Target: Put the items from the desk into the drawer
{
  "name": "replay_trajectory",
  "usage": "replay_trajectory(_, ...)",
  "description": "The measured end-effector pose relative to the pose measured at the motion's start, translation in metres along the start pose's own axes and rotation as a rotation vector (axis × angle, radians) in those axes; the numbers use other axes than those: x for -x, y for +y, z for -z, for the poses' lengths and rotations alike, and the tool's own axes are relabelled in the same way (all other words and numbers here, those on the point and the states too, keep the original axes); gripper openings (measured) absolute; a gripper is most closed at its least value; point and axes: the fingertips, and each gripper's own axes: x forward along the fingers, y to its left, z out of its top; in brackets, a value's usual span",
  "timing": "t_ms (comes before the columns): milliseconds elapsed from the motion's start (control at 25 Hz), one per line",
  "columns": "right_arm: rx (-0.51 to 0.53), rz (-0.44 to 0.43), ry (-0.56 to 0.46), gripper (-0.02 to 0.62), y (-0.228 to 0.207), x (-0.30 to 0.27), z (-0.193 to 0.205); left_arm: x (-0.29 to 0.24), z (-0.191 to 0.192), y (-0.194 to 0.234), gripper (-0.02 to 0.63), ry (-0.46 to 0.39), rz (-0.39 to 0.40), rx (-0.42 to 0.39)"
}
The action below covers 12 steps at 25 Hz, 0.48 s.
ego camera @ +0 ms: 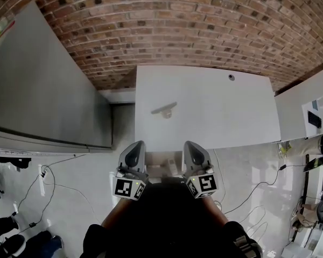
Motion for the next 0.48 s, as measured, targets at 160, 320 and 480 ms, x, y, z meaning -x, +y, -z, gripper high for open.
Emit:
replay_trajectory(160, 0.006, -0.015, 0.010, -0.002, -0.0018, -0.0008, 0.0012, 0.0012, -0.0001, 0.0003, 0.003, -0.001, -0.014, 0.001)
replay_trajectory(320, 0.005, -0.024, 0.008, 0.000, -0.0020, -0.0032, 0.0004, 0.0037, 0.0021, 0.0036, 0.003, 0.003, -0.030, 0.001)
replay_trajectory(480, 0.008, -0.035, -0.002, 0.000, -0.0013, -0.0054, -0.0030, 0.0033, -0.0010, 0.0037, 0.003, -0.009, -0.037, -0.004)
